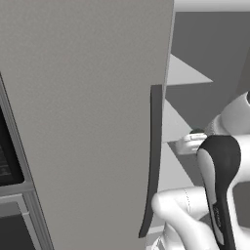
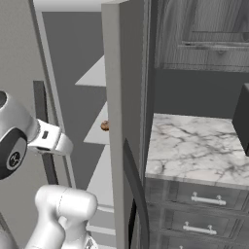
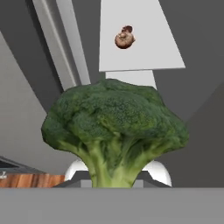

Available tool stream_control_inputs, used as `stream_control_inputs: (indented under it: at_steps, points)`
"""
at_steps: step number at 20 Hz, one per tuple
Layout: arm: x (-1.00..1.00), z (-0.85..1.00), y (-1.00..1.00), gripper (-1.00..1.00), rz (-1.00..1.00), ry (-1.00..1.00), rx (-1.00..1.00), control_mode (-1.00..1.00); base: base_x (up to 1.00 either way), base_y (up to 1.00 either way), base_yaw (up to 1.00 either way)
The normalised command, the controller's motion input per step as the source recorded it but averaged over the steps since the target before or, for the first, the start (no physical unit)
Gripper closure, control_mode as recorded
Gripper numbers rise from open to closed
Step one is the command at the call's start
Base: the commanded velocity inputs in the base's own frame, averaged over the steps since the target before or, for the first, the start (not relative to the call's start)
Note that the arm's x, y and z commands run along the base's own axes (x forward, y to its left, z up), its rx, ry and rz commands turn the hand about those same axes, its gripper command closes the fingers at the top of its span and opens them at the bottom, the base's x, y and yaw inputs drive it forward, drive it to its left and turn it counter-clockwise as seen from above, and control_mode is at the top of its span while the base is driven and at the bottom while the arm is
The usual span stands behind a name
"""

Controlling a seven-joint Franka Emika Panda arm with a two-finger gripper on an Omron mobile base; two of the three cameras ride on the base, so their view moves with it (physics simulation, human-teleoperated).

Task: Take the mushroom, broccoli, and mushroom from the freezer and place them in the bowl on the counter.

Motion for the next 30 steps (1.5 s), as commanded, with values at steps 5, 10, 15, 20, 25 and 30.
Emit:
stream_control_inputs:
  at_steps: [5,10,15,20,25,30]
  points:
    - [-0.20,0.01,0.00,1.00,0.00,-0.02,0.00,1.00,-0.16,0.03,0.00]
    - [0.00,0.00,0.00,1.00,0.00,0.00,0.00,1.00,-0.51,0.57,0.33]
    - [0.00,0.00,0.00,1.00,0.00,0.00,0.00,1.00,-0.78,0.78,0.76]
    - [0.00,0.00,0.00,1.00,0.00,0.00,0.00,1.00,-0.47,0.64,0.91]
    - [0.00,0.00,0.00,1.00,0.00,0.00,0.00,1.00,-0.03,0.05,0.96]
    - [0.00,0.00,0.00,1.00,0.00,0.00,0.00,1.00,0.05,0.00,0.99]
